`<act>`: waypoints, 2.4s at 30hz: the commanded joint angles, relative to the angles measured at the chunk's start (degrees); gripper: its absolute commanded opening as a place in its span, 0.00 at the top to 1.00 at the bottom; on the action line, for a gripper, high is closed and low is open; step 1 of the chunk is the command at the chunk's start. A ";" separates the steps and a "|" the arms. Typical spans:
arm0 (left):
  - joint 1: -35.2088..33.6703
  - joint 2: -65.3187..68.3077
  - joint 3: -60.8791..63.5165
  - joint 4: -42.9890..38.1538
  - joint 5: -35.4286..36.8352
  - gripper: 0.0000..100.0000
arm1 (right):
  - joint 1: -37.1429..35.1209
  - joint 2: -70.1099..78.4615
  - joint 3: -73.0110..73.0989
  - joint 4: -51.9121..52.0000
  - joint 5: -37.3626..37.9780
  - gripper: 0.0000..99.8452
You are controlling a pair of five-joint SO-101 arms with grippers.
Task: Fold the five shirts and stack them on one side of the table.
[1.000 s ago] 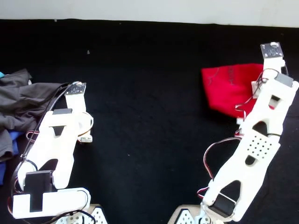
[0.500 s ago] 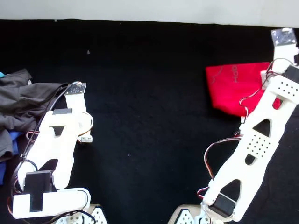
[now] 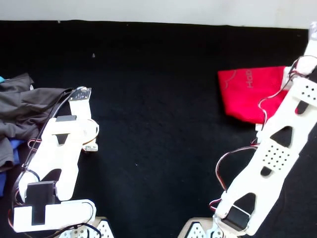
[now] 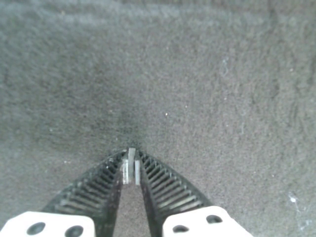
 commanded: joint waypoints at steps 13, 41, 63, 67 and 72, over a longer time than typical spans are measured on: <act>-39.96 -6.20 -35.21 27.16 -10.81 0.81 | -10.33 -46.02 44.35 0.84 -1.67 0.70; -55.43 31.60 -99.91 44.57 -17.32 0.81 | -26.59 -76.35 83.56 0.57 -1.58 0.70; -59.65 46.55 -100.97 39.47 -26.46 0.83 | -26.59 -76.79 83.56 0.57 -1.58 0.70; -59.47 45.41 -103.16 39.82 -26.02 1.00 | -26.59 -76.79 83.56 0.57 -1.58 0.70; -58.33 42.42 -108.35 42.20 -23.03 0.99 | -26.59 -76.79 83.56 0.66 -1.58 0.70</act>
